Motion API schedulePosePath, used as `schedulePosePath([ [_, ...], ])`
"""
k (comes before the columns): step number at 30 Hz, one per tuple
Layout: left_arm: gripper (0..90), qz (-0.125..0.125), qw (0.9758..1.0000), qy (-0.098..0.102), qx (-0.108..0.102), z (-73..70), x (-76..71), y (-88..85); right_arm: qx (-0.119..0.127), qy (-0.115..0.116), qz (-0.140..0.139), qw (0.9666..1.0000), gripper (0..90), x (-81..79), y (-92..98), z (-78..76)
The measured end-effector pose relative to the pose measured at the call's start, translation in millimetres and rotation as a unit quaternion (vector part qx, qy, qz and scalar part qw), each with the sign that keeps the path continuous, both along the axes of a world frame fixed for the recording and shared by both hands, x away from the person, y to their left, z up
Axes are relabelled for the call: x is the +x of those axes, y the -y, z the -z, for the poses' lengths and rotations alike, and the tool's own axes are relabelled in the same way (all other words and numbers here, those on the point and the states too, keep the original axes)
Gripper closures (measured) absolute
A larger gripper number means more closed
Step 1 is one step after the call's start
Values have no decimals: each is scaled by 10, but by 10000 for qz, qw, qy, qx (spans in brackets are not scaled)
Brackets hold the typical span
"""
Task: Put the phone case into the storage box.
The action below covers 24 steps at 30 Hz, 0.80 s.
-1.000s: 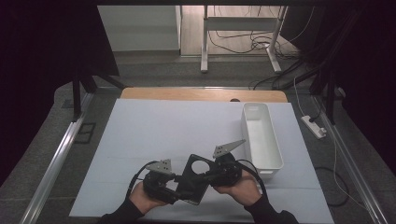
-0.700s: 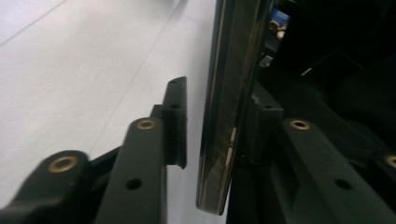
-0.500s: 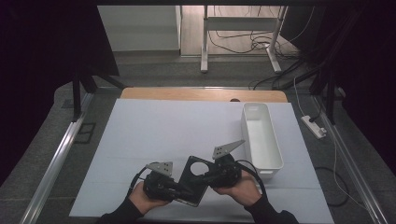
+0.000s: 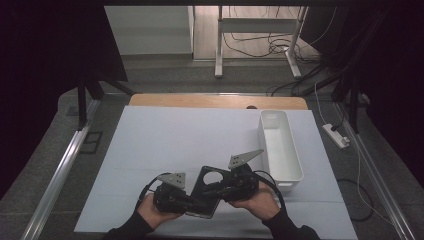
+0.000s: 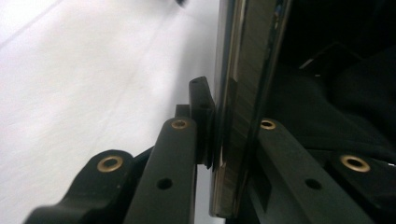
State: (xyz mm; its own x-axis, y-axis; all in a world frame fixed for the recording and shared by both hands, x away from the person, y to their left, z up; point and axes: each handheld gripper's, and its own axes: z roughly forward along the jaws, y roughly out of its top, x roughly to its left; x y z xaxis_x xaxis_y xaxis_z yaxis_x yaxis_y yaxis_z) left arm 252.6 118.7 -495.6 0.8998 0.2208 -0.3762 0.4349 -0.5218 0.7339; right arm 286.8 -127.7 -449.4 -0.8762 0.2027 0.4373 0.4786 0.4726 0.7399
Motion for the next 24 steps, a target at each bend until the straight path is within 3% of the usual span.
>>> schedulePosePath([
  [2, 851, -64, 10000, 29, 30, 0, 2, -10, -50, 77, 76, 9999, 550, 0, 3, -4],
  [5, 850, -281, 9995, 72, 126, -4, 9, -31, -204, 283, 405, 9986, 417, 9, 19, -12],
  [9, 849, -713, 9971, 135, 216, -14, 17, -64, -347, 603, 775, 9946, 228, 23, 39, -24],
  [10, 849, -713, 9971, 135, 216, -14, 17, -64, -347, 603, 775, 9946, 228, 23, 39, -24],
  [15, 849, -1183, 9919, 259, 383, -25, 28, -112, -709, 938, 1177, 9861, 68, 15, 26, -29],
  [19, 849, -1488, 9867, 356, 548, -20, 32, -129, -863, 1057, 1465, 9798, 13, 24, 20, -25],
  [20, 848, -1488, 9867, 356, 548, -20, 32, -129, -863, 1057, 1465, 9798, 13, 24, 20, -25],
  [22, 848, -1664, 9822, 458, 742, -22, 26, -125, -915, 1228, 1589, 9754, 0, 17, 29, -26],
  [24, 848, -1781, 9796, 462, 813, -17, 25, -120, -955, 1426, 1713, 9702, 0, 11, 46, -29],
])
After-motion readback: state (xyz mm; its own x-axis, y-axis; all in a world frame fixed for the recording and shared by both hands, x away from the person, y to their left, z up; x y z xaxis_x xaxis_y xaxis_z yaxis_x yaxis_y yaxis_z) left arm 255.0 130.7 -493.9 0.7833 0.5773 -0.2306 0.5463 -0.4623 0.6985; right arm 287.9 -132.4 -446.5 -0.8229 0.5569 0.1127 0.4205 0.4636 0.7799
